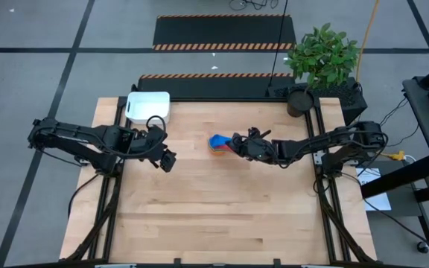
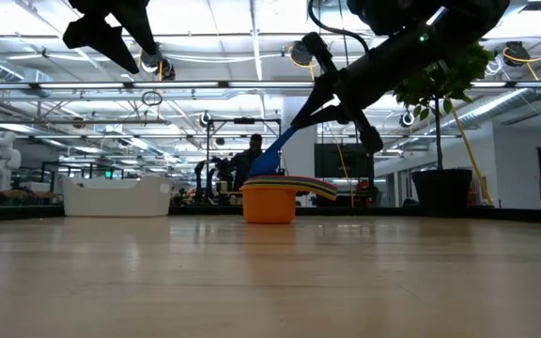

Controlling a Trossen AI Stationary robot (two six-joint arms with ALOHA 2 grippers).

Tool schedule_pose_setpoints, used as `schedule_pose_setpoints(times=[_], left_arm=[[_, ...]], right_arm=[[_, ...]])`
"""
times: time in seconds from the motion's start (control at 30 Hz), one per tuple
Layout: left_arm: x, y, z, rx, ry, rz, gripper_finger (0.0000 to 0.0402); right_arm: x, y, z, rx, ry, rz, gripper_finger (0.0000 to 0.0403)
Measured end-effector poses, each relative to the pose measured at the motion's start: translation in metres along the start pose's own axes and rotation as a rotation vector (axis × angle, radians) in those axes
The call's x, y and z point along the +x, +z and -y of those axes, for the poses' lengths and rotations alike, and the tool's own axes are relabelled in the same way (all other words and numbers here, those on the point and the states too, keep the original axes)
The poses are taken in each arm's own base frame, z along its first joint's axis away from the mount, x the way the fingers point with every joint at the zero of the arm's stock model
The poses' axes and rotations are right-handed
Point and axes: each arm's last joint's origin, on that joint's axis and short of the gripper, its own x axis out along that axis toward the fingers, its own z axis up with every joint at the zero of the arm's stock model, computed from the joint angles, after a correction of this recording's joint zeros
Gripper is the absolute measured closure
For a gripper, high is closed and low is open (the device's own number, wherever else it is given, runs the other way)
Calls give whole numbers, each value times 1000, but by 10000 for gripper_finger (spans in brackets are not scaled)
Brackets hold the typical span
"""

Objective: Nest measuring cups in basket
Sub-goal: Stack the blue measuring cup into the red measuring cup

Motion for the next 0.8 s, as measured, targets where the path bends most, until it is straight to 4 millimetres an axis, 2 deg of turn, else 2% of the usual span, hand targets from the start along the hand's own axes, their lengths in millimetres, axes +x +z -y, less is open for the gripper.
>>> schedule_pose_setpoints(times=[0.5, 0.8], left_arm=[[0, 0, 0, 14, -1, 1, 160], [0, 0, 0, 13, -2, 1, 160]], right_arm=[[2, 4, 3, -1, -31, 14, 377], [2, 4, 4, 20, -45, -14, 335]])
